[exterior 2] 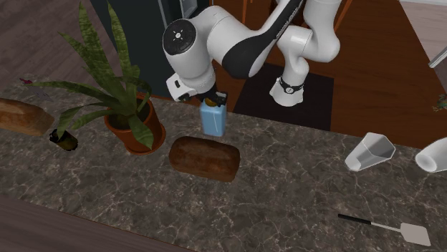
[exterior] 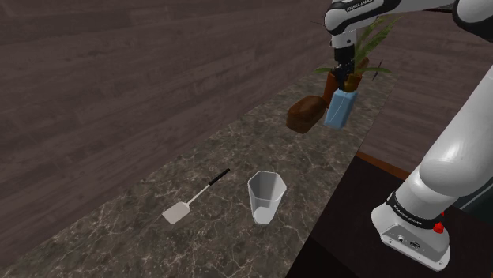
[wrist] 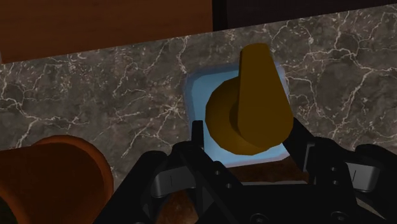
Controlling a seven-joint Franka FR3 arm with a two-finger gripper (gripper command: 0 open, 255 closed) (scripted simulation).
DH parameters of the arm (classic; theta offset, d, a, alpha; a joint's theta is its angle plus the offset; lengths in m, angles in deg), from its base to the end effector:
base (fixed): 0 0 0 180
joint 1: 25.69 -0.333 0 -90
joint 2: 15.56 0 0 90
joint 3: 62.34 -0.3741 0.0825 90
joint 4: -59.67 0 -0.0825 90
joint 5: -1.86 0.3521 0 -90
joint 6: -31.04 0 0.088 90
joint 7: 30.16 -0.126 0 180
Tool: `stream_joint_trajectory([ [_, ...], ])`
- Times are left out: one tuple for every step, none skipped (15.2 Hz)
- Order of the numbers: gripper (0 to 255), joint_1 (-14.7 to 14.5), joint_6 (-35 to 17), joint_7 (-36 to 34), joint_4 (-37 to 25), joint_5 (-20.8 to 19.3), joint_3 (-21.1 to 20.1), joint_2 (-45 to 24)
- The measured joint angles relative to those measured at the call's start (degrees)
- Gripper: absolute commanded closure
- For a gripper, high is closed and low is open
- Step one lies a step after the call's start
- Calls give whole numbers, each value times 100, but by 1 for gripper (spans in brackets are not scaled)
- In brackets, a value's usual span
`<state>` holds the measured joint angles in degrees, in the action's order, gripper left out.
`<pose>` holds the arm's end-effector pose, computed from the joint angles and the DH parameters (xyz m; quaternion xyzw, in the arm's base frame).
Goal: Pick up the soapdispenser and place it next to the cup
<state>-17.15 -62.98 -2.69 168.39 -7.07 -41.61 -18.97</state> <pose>0.4344 -0.2603 0.5018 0.9841 0.0007 -0.1775 0.0022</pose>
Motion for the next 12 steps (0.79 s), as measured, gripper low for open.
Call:
stream_joint_trajectory([
  [255, -4, 73, 1, -51, -6, -2, 23],
  [255, -8, 139, 5, -104, -8, -5, 36],
  [255, -2, 224, 28, -174, -17, 1, 54],
  [255, -7, 288, 27, -223, -19, -3, 71],
  [255, -13, 352, 26, -264, -24, -7, 94],
  [255, -15, 443, 38, -366, -19, -9, 83],
  [255, -16, 515, 47, -431, -21, -10, 91],
  [255, -14, 589, 63, -508, -22, -8, 89],
  [255, -19, 664, 65, -566, -26, -11, 106],
  [255, -21, 742, 75, -646, -26, -13, 105],
  [255, -24, 831, 83, -724, -29, -16, 117],
  [255, -28, 904, 87, -790, -30, -19, 124],
])
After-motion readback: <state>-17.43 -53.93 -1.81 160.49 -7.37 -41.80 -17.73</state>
